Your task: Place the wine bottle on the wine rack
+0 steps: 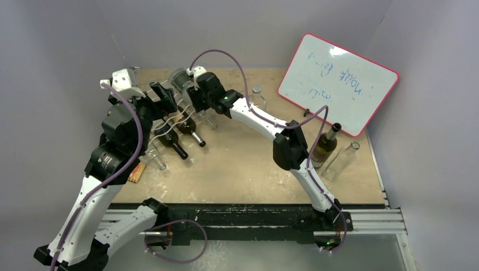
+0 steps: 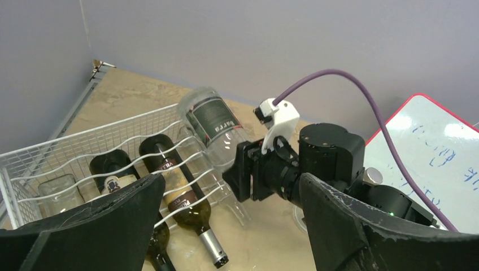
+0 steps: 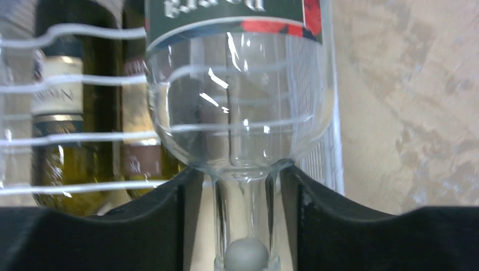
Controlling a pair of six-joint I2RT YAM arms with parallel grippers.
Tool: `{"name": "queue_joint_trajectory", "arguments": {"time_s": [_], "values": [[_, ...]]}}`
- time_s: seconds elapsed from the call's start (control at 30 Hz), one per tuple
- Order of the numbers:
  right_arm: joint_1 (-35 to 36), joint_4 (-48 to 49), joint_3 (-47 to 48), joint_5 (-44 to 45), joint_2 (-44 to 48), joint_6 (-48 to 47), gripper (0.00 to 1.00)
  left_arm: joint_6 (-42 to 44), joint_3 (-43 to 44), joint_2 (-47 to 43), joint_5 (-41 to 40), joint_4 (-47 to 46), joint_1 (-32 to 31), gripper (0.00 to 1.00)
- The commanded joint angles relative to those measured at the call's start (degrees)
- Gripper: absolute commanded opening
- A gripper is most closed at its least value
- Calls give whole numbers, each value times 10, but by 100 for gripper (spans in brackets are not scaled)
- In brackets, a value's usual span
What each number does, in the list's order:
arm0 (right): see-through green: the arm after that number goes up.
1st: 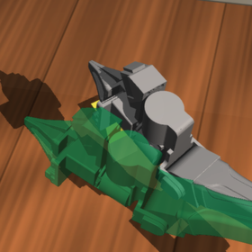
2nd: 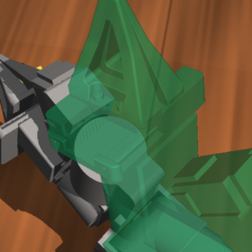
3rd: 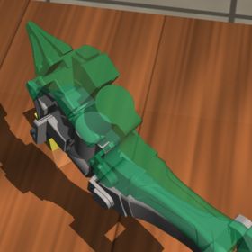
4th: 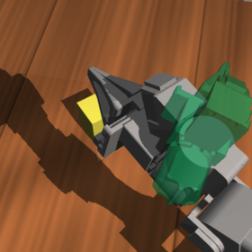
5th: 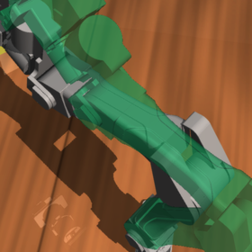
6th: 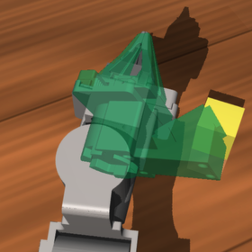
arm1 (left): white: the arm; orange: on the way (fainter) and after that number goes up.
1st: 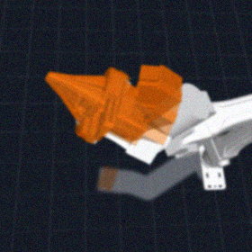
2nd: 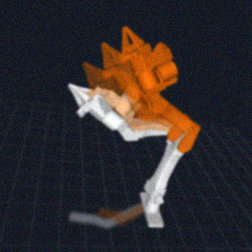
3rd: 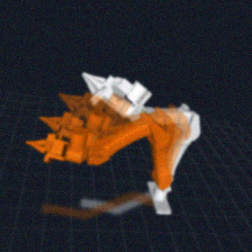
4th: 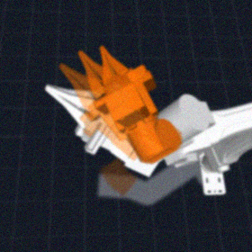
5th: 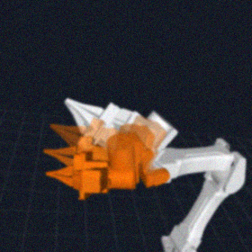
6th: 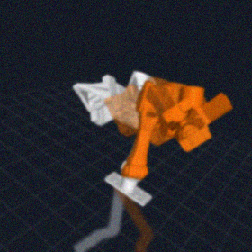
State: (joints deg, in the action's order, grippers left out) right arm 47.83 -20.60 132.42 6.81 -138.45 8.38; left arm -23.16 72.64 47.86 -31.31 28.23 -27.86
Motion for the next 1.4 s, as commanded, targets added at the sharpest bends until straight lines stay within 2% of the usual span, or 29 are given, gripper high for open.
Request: {"name": "queue_joint_trajectory", "arguments": {"time_s": [0.0, 0.33, 0.5, 0.7, 0.9, 1.07, 1.17, 1.37], "values": [[-4, 120, 28, 22, 24, 2, 59, -8, 3, -1, 10, -8, 3, 89], [-5, 128, 8, 14, 51, 1, 69, -3, 3, 2, 7, -6, 3, 89], [-5, 136, -11, 2, 94, 1, 75, 3, 9, 3, 3, -4, 3, 89], [-5, 152, -51, 5, 169, 1, 78, 7, 14, 2, 3, -5, 3, 90], [-6, 164, -133, 66, 262, -16, 78, 7, 10, 1, 12, -5, 2, 90], [-10, 149, -219, 186, 337, -31, 78, 6, -1, 0, 29, -10, 3, 90], [-21, 141, -279, 226, 383, -32, 78, 5, -14, -1, 40, -19, 3, 91], [-50, 114, -383, 241, 455, 31, 78, -7, -61, 4, 75, -60, 3, 92]]}}
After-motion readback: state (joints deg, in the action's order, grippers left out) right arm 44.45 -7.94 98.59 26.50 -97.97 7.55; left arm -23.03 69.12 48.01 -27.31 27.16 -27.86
